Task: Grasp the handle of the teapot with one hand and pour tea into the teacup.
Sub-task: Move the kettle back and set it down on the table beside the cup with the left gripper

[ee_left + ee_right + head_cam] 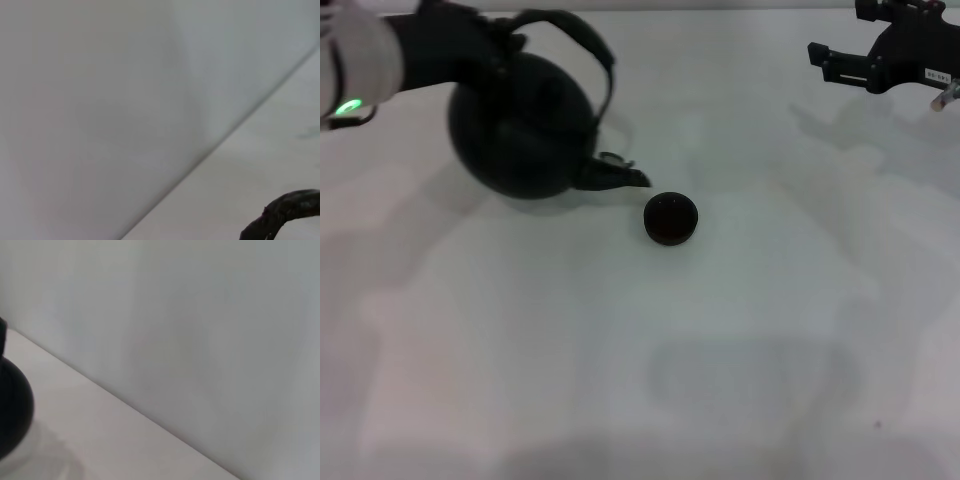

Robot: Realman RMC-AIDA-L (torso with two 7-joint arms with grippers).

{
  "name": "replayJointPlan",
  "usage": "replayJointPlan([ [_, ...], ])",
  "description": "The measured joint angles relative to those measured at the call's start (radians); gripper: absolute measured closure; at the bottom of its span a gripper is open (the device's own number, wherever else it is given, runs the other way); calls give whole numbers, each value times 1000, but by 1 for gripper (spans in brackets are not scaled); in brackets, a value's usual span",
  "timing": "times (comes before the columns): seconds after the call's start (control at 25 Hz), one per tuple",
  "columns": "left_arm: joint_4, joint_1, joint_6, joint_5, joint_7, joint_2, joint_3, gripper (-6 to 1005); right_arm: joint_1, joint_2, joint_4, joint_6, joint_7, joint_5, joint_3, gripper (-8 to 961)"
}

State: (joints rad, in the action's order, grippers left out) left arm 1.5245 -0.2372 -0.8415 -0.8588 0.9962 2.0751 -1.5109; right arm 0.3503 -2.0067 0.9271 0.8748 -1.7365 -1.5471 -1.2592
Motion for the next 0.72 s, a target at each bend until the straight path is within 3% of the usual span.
replayJointPlan([
  [0.04,0,0,0,0,0,0,0,849,0,0,-3,-1,0,0,0,110],
  [0.08,-9,44,37,-84,51,0,32,849,1,1,-5,-3,0,1,0,110],
  [0.28,-100,88,57,-368,267,0,128,848,2,2,-9,-8,1,15,0,110],
  [0.52,-306,77,-47,-724,599,-2,268,848,1,2,-11,-11,8,15,0,110],
  [0.72,-478,46,-153,-866,771,-4,370,849,0,1,-19,-11,17,15,0,110],
])
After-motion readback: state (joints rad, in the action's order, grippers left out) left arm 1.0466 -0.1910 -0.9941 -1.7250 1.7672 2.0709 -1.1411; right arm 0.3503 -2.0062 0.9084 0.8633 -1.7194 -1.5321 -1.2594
